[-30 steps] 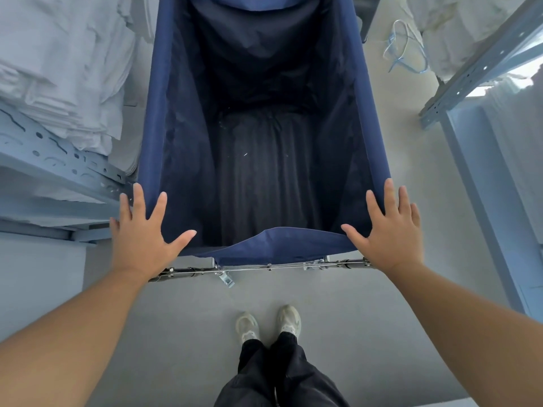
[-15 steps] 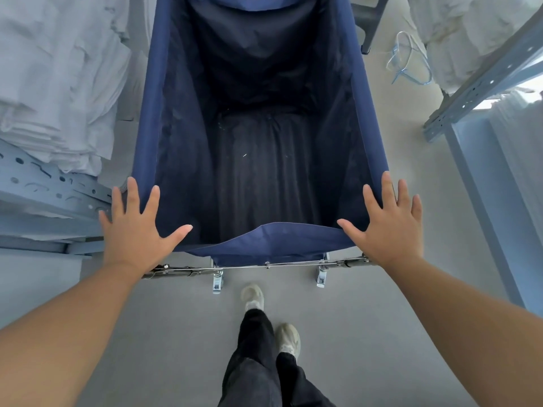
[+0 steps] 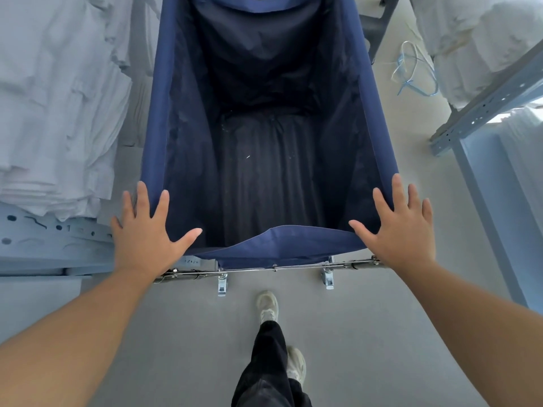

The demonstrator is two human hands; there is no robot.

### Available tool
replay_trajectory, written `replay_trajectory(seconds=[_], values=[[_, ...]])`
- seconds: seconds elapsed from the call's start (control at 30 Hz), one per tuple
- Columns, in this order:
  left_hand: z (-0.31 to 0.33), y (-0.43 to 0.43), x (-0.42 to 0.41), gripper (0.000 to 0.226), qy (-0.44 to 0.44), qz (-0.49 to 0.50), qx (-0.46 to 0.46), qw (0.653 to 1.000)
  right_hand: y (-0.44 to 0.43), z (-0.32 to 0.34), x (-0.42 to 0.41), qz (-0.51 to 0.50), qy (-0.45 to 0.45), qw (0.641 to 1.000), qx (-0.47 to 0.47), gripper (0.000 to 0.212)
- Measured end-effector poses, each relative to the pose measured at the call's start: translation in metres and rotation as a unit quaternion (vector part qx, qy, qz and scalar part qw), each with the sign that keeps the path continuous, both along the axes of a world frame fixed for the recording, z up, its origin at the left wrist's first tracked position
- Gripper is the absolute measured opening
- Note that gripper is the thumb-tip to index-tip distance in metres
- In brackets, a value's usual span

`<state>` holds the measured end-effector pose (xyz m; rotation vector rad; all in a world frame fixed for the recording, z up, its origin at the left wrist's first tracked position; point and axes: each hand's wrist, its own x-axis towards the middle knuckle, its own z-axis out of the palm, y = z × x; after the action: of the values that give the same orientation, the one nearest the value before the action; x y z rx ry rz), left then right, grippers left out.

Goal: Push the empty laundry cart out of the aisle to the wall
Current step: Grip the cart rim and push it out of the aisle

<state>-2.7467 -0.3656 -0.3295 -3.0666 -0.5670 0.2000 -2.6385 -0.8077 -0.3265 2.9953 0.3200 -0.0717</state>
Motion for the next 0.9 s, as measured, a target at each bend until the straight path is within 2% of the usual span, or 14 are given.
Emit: replay_trajectory(seconds=[0.6,0.9], values=[[0.003,0.021,0.092,0.104,0.024,-0.008,0.002,1.0,0.023,0.002,0.091,-0.005,0.011,0.999,0.03,0.076],[0.005,0.027,0.123,0.106,0.034,-0.01,-0.008,0.999,0.031,0.002,0.121,-0.016,0.018,0.999,0.04,0.08]])
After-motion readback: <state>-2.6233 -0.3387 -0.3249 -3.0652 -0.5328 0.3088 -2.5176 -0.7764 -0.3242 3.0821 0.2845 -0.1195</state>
